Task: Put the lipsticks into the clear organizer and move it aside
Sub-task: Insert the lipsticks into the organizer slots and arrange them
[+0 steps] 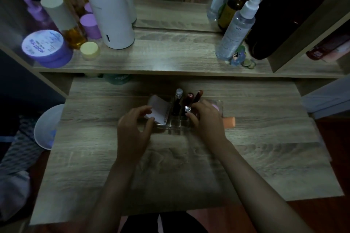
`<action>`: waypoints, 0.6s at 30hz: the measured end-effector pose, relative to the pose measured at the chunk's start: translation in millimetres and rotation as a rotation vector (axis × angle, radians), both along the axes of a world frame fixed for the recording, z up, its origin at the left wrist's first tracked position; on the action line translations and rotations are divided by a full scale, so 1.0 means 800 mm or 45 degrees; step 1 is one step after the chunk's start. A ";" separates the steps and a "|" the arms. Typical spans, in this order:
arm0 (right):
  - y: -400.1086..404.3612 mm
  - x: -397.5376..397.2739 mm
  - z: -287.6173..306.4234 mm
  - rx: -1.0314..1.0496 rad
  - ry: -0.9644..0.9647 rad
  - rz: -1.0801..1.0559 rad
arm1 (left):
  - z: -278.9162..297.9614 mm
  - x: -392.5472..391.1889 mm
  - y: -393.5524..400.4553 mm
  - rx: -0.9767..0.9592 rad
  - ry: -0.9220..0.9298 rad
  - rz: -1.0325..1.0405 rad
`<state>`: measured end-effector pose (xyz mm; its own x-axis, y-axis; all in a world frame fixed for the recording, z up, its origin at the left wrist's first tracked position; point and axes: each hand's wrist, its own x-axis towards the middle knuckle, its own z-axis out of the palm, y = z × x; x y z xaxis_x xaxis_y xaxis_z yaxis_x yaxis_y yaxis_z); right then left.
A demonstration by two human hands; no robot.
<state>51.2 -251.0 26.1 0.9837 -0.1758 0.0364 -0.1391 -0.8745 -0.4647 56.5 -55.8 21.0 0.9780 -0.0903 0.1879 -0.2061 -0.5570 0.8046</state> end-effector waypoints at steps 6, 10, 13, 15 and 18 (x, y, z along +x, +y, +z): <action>0.000 -0.001 0.000 0.021 -0.003 -0.007 | 0.004 -0.008 0.007 0.035 -0.008 0.005; -0.006 -0.008 0.012 0.071 -0.045 0.001 | 0.003 -0.012 0.011 0.033 -0.005 0.046; -0.021 -0.017 0.030 0.092 -0.170 -0.010 | 0.005 -0.013 0.017 0.014 -0.003 0.117; -0.040 -0.023 0.041 0.120 -0.278 -0.087 | 0.005 -0.013 0.024 -0.012 -0.009 0.159; -0.079 -0.035 0.046 0.337 -0.445 -0.332 | 0.000 -0.010 0.030 -0.103 0.110 0.194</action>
